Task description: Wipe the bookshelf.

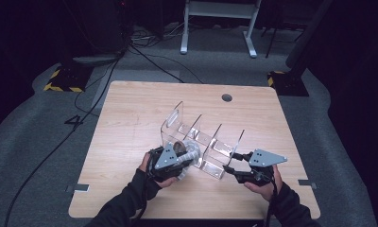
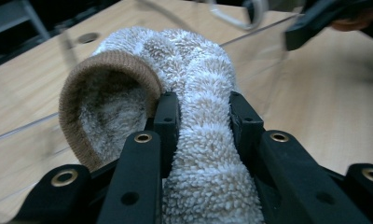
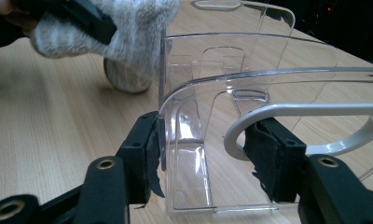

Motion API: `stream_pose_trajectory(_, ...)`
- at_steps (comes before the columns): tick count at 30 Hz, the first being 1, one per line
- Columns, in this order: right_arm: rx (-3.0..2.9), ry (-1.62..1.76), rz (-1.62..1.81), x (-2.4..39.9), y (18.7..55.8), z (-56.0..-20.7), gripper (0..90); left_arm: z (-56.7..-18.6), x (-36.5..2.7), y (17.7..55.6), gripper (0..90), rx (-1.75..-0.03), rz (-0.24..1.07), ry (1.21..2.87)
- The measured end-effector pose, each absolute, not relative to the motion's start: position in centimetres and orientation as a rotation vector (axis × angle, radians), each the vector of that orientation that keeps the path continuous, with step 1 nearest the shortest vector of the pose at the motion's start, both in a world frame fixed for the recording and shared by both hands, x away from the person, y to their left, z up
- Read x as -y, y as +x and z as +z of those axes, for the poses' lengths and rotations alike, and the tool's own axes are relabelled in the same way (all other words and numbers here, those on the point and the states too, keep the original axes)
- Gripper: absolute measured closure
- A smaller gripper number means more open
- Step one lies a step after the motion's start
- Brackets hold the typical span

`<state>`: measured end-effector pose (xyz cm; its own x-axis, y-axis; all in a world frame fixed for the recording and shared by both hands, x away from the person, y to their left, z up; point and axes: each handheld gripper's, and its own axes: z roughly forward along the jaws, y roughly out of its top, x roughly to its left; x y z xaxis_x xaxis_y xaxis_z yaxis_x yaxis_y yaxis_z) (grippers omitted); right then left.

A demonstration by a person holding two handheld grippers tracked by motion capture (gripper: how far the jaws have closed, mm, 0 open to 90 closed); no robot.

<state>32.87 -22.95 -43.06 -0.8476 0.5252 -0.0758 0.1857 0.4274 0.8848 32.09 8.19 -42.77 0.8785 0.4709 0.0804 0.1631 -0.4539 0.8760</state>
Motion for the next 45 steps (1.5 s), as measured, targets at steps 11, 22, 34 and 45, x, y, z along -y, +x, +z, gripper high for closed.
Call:
stream_pose_trajectory(11, -2.341, 0.619, 1.391, 22.9, 32.9, -43.1, 46.7, -44.1, -2.6, 30.9, 70.4, -0.326, 0.281, 2.109)
stream_pose_trajectory(22, -2.348, 0.614, 1.401, 23.1, 32.9, -43.1, 47.1, -44.0, -8.5, 32.4, 70.0, -0.469, 0.410, 2.142)
stream_pose_trajectory(34, -2.353, 0.606, 1.408, 23.1, 32.9, -43.1, 47.3, -43.4, -17.4, 36.4, 72.0, -0.804, 0.532, 1.987)
stream_pose_trajectory(45, -2.346, 0.611, 1.411, 23.0, 32.8, -43.1, 47.3, -43.1, -12.3, 35.3, 73.7, -0.610, 0.397, 2.014)
